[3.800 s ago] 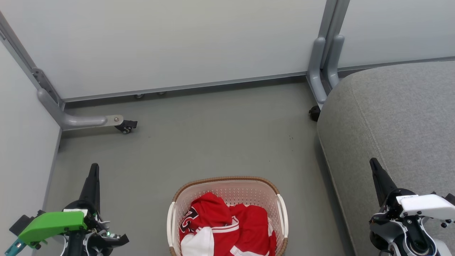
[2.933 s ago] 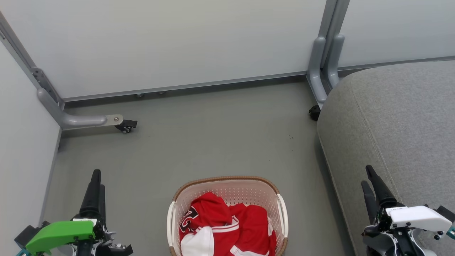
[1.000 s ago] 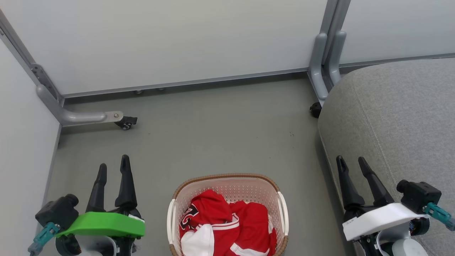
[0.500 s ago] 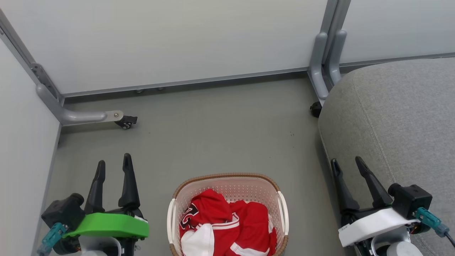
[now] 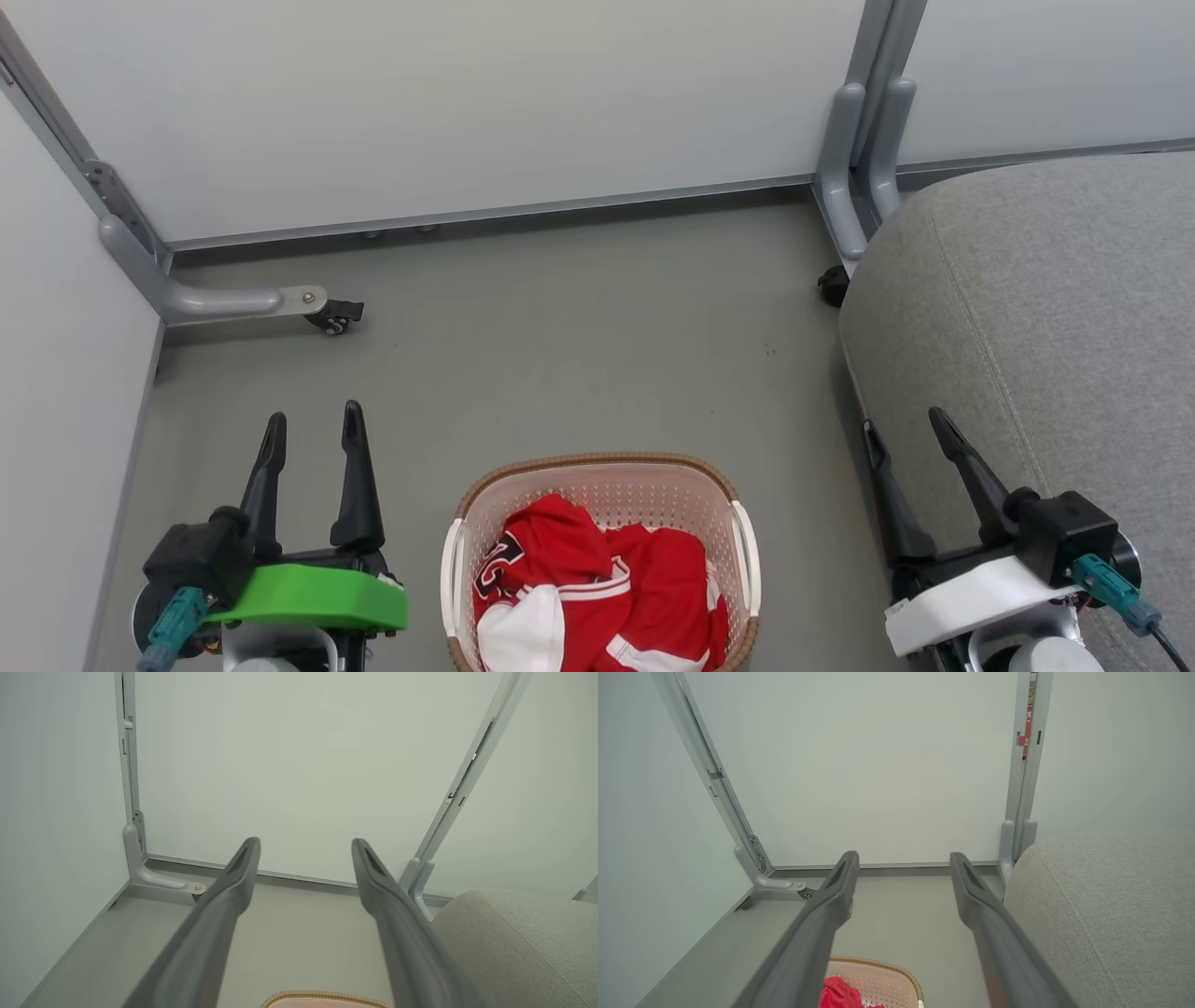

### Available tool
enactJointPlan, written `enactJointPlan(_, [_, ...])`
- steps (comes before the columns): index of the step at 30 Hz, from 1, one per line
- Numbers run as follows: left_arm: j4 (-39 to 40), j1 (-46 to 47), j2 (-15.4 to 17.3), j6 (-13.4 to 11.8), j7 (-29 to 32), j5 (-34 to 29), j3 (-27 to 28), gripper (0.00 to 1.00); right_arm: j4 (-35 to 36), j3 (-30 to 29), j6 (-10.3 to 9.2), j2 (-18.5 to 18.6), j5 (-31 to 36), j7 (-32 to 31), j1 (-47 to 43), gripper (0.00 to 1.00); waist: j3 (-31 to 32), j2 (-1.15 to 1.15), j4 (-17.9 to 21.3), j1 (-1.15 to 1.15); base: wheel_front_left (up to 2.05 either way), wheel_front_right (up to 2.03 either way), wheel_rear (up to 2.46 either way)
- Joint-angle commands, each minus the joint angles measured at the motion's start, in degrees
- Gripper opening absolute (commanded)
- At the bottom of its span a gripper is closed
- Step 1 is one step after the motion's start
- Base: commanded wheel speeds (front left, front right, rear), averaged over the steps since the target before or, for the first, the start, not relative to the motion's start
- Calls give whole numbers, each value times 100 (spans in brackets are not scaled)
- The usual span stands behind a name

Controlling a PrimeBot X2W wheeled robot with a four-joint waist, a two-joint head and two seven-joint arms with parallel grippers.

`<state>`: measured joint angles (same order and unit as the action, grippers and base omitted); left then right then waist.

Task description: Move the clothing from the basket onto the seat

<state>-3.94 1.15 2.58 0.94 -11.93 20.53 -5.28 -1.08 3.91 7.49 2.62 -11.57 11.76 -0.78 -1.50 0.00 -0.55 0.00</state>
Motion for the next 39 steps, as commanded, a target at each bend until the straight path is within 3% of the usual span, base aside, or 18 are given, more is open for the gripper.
enactJointPlan(1, [45, -69, 43, -14, -51, -164, -7, 100, 53, -15, 0, 32, 139, 65, -49, 100, 2, 0, 5, 0, 0, 0, 0])
enactJointPlan(28, [-88, -184, 48, -87, -341, -1437, -202, 100, 159, -36, -1, 40, 1188, 359, -174, 100, 20, 0, 45, 0, 0, 0, 0])
enactJointPlan(39, [-182, -207, 47, -68, -325, -1405, -245, 100, 132, -62, -1, 39, 1152, 351, -214, 100, 71, 0, 45, 0, 0, 0, 0])
